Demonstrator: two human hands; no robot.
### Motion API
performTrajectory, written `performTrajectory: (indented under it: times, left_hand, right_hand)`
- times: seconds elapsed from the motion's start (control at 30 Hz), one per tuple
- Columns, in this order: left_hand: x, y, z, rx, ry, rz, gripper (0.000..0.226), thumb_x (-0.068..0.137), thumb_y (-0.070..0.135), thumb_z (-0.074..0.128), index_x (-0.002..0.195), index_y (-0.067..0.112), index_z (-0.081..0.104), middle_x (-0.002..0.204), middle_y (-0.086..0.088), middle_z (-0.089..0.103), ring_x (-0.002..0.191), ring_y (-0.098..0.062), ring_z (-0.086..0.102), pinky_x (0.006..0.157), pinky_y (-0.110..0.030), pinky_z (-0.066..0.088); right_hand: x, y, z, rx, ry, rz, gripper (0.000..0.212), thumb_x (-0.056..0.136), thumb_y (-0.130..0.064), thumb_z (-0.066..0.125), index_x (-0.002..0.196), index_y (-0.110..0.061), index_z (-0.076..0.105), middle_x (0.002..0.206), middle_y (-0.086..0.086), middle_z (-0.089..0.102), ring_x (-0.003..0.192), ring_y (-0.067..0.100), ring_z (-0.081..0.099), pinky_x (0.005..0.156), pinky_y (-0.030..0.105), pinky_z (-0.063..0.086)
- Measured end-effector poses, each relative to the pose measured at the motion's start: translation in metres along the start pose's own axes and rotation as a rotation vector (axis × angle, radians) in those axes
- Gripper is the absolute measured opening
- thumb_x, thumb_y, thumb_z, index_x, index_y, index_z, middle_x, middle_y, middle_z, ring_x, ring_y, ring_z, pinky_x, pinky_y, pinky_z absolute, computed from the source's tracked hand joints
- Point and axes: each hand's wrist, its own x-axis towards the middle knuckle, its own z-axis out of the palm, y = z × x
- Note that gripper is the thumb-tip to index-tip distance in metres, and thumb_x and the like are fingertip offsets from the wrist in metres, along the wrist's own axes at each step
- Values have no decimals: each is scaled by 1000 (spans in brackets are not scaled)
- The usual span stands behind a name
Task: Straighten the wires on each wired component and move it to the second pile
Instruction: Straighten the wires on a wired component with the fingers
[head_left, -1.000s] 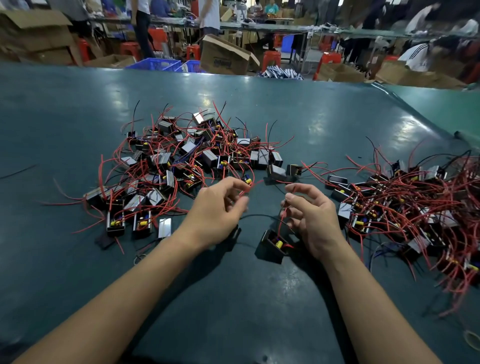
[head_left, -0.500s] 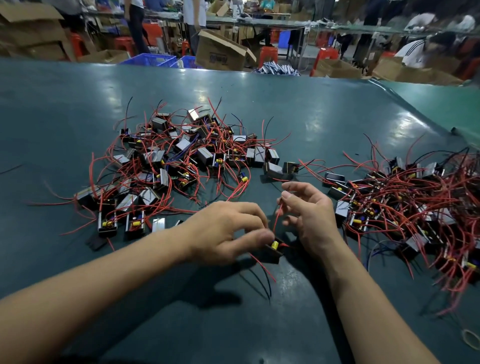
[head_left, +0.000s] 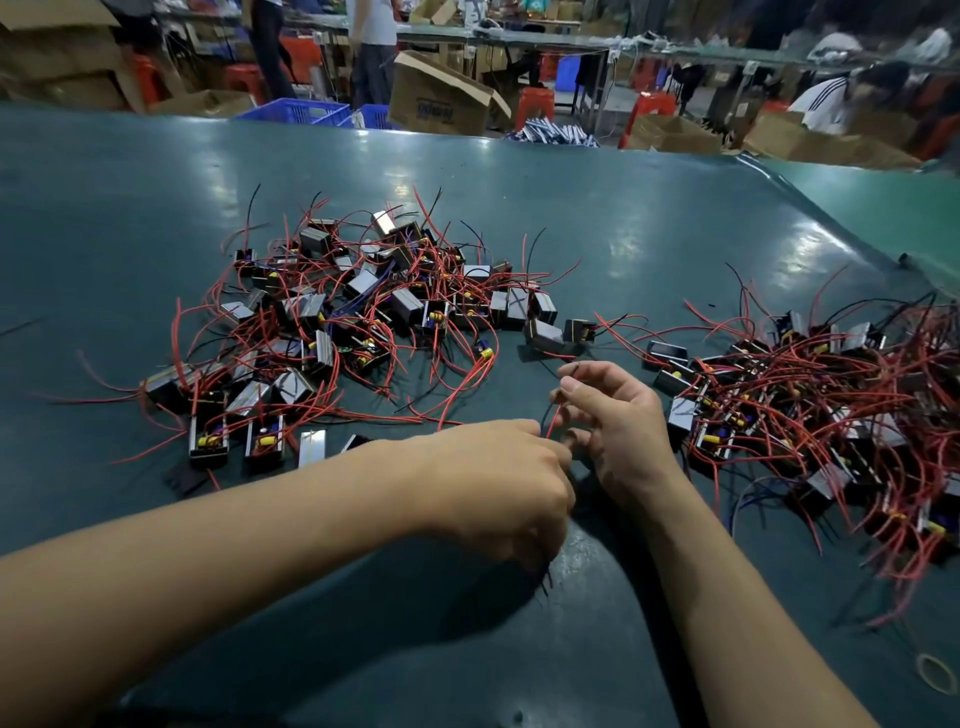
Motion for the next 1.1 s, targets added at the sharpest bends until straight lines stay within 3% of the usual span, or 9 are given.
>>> performTrajectory:
  times: [0.1, 0.2, 0.27, 0.33, 0.43, 0.57, 0.73, 0.93, 1.1]
  left_hand:
    - [-12, -6, 9, -362, 333, -146, 11, 90, 23, 67, 93, 17, 76, 85, 0, 70, 82, -22, 63, 70, -34, 49]
    - [-23, -24, 21, -836, 765, -543, 5, 90, 12, 69, 91, 7, 70, 73, -4, 70, 60, -20, 64, 59, -31, 55]
    - [-23, -32, 30, -1162, 961, -773, 7, 91, 10, 66, 89, 3, 66, 67, -6, 69, 46, -20, 61, 47, -28, 52]
    - [-16, -33, 38, -1364, 980, -855, 9, 92, 10, 64, 89, 1, 64, 67, -7, 70, 41, -17, 58, 38, -22, 45]
    - [-1, -28, 48, -1492, 1005, -857, 10, 91, 13, 66, 87, 5, 69, 79, -9, 72, 55, -14, 63, 39, -21, 44]
    - [8, -23, 51, -1647, 1148, -813, 15, 82, 16, 71, 87, 2, 73, 81, -14, 73, 70, -23, 69, 60, -33, 60]
    - [10, -15, 55, -1628, 1177, -855, 8, 81, 9, 73, 87, 11, 78, 84, -16, 75, 76, -31, 69, 77, -44, 57]
    - [4, -14, 56, -1705, 1245, -834, 10, 75, 14, 73, 84, 13, 78, 83, -13, 75, 70, -20, 71, 62, -26, 58]
    - [3, -14, 58, -1739, 1256, -827, 7, 82, 8, 70, 83, 11, 77, 79, -12, 75, 61, -14, 67, 55, -21, 53]
  right_hand:
    - [1, -1, 0, 19, 38, -13, 19, 87, 6, 61, 85, -11, 67, 72, 2, 58, 57, 13, 54, 41, 21, 42]
    - [1, -2, -1, 31, 35, -33, 24, 87, 7, 60, 97, -14, 66, 70, 1, 60, 53, 14, 58, 42, 21, 44]
    - [0, -1, 2, 15, 19, -59, 20, 90, 3, 61, 99, -14, 65, 68, 2, 65, 52, 16, 60, 42, 22, 45]
    - [-2, -1, 5, 7, 4, -76, 12, 91, -2, 62, 95, -14, 64, 70, 4, 68, 52, 17, 61, 42, 23, 47]
    - [-4, 1, 5, -21, -21, -86, 5, 89, -7, 65, 90, -12, 65, 73, 7, 71, 53, 18, 63, 45, 25, 51]
    - [-5, 6, 7, -25, -33, -125, 6, 86, -4, 68, 87, -9, 65, 75, 5, 71, 57, 19, 66, 48, 27, 54]
    - [-6, 10, 18, -56, -11, -219, 8, 85, -1, 70, 83, -7, 65, 69, -1, 69, 57, 11, 64, 52, 23, 53]
    - [-6, 9, 21, -46, -17, -215, 11, 85, 0, 69, 81, -9, 65, 68, -3, 68, 57, 10, 62, 48, 21, 50]
    - [-4, 6, 12, -108, -39, -157, 18, 88, 3, 64, 96, -12, 65, 71, 4, 60, 50, 14, 53, 43, 23, 44]
